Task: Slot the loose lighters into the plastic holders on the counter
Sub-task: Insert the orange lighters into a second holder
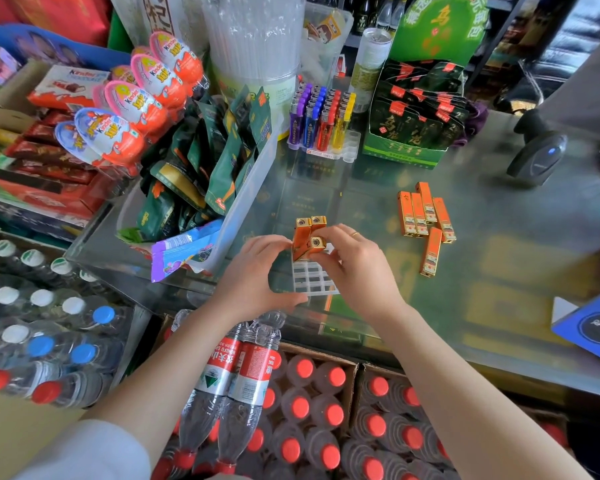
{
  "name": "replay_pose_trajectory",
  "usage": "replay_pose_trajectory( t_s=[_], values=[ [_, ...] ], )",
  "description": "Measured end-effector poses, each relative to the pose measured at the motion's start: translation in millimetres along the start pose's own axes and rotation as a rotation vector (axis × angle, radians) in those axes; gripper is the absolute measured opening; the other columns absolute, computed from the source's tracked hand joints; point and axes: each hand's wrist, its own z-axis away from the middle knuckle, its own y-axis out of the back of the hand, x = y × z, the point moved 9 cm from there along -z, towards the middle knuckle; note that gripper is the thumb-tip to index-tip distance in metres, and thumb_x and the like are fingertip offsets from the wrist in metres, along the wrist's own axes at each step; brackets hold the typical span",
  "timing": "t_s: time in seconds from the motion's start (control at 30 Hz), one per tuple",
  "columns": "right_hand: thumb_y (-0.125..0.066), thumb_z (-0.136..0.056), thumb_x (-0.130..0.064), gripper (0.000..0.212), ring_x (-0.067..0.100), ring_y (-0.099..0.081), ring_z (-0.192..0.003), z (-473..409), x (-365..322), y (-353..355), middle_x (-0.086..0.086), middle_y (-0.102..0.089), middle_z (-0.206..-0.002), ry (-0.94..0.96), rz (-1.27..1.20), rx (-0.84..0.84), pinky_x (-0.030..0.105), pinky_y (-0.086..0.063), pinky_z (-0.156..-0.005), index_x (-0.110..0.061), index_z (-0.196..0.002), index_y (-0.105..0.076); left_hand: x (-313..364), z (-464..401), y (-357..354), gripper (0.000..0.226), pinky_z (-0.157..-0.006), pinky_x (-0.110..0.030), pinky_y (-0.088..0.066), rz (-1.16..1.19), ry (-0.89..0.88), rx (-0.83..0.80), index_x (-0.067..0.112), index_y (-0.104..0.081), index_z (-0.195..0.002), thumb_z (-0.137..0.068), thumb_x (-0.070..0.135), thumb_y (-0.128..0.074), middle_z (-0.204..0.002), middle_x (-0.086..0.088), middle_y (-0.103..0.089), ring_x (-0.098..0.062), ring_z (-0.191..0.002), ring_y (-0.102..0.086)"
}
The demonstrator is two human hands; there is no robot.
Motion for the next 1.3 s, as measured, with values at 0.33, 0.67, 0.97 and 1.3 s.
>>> replay_pose_trajectory(
  t_s=[0.33,0.67,0.97,1.3],
  values=[
    [-0.053,-0.09,-0.031,0.023,0.031,-0.061,-0.073,-3.9,-7.1,-6.8,0.007,-0.067,-0.087,-0.113,0.196,-0.023,0.035,-0.048,-0.058,-0.009,-0.094,-0.057,5.1,-0.1,2.6,0.084,-0.094,-0.019,-0.024,0.001,-0.001,0.009,0.021,-0.048,-0.125,-0.055,0.066,-0.05,-0.13,0.009,-0.046,-0.009,-0.122,-0.033],
    [-0.056,-0.085,-0.044,0.054,0.028,-0.063,-0.071,-4.4,-3.3,1.6,0.003,-0.067,-0.083,-0.264,0.101,0.09,0.039,-0.052,-0.061,-0.02,-0.127,-0.032,3.6,-0.4,0.9,0.086,-0.095,-0.019,-0.024,0.01,0.008,-0.011,0.022,-0.046,-0.126,-0.054,0.067,-0.051,-0.131,0.01,-0.043,-0.006,-0.122,-0.03],
    [-0.073,-0.074,-0.032,0.022,0.012,-0.044,-0.046,-14.1,38.0,-20.8,0.0,-0.056,-0.055,-0.401,-0.316,-0.187,0.023,-0.039,-0.046,-0.024,-0.09,-0.06,1.6,-1.6,0.7,0.086,-0.097,-0.025,-0.03,-0.012,-0.007,-0.011,0.016,-0.05,-0.124,-0.055,0.067,-0.055,-0.127,0.003,-0.05,-0.016,-0.12,-0.039],
    [-0.059,-0.085,-0.016,0.017,0.027,-0.054,-0.074,28.0,92.9,61.9,0.009,-0.057,-0.09,-0.475,0.131,0.24,0.031,-0.04,-0.063,-0.009,-0.1,-0.058,16.7,-7.1,-3.3,0.08,-0.106,-0.022,-0.021,-0.041,-0.053,-0.081,0.016,-0.046,-0.13,-0.063,0.047,-0.077,-0.133,0.007,-0.041,-0.008,-0.126,-0.027]
  ],
)
